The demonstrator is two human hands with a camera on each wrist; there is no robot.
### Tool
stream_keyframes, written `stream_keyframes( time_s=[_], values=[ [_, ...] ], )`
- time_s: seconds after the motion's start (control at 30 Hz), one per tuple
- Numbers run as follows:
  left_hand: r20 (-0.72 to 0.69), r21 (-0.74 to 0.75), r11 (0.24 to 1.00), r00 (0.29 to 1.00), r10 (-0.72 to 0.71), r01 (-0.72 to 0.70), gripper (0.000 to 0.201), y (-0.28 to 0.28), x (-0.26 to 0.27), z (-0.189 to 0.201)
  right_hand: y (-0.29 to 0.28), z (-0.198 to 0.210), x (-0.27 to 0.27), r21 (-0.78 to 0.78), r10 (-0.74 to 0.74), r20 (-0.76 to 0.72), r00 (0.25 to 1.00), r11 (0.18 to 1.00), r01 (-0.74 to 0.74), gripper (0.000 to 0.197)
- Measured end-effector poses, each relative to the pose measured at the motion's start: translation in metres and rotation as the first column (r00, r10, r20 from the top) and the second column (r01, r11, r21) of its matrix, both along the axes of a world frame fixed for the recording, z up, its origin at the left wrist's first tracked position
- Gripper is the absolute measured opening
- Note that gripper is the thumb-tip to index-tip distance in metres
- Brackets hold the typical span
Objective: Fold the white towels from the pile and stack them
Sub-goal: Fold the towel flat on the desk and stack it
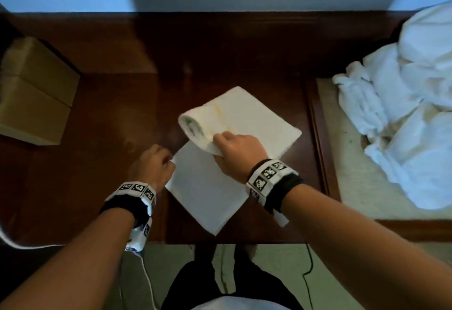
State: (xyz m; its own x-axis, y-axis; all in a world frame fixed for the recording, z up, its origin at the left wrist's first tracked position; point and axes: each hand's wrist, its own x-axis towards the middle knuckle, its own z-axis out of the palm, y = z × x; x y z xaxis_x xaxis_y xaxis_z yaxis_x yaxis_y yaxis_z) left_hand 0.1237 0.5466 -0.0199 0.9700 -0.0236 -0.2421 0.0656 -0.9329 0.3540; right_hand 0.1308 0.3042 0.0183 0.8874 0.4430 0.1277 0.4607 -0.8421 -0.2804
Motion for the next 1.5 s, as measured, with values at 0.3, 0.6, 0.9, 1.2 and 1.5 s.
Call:
stream_keyframes(
  time_s=[0.3, 0.6, 0.9, 1.2, 1.5],
  values=[
    [-0.056, 0.333, 0.669, 0.723, -0.689, 0.664, 0.063, 0.042, 0.009, -0.022, 0.071, -0.088, -0.106, -0.225, -0.031, -0.326, 0.945, 0.973, -0.046, 0.049],
    [0.072, 0.405, 0.375, 0.380, -0.922, 0.834, 0.040, -0.036, 0.023, -0.044, -0.017, -0.092, -0.102, -0.317, -0.263, -0.172, 0.949, 0.927, 0.200, 0.038],
    [0.329, 0.239, 0.526, 0.441, -0.835, 0.817, 0.021, -0.033, 0.015, -0.037, -0.033, -0.070, -0.124, -0.178, -0.437, 0.004, 0.900, 0.885, 0.430, 0.023],
    [0.297, 0.136, 0.577, 0.522, -0.799, 0.805, 0.024, -0.017, -0.012, -0.057, -0.033, -0.082, -0.149, -0.252, -0.495, -0.143, 0.857, 0.856, 0.452, 0.030],
    [0.232, 0.114, 0.518, 0.484, -0.844, 0.848, 0.044, -0.005, -0.032, -0.069, -0.028, -0.095, -0.180, -0.311, -0.458, -0.155, 0.875, 0.863, 0.397, 0.034]
  ],
)
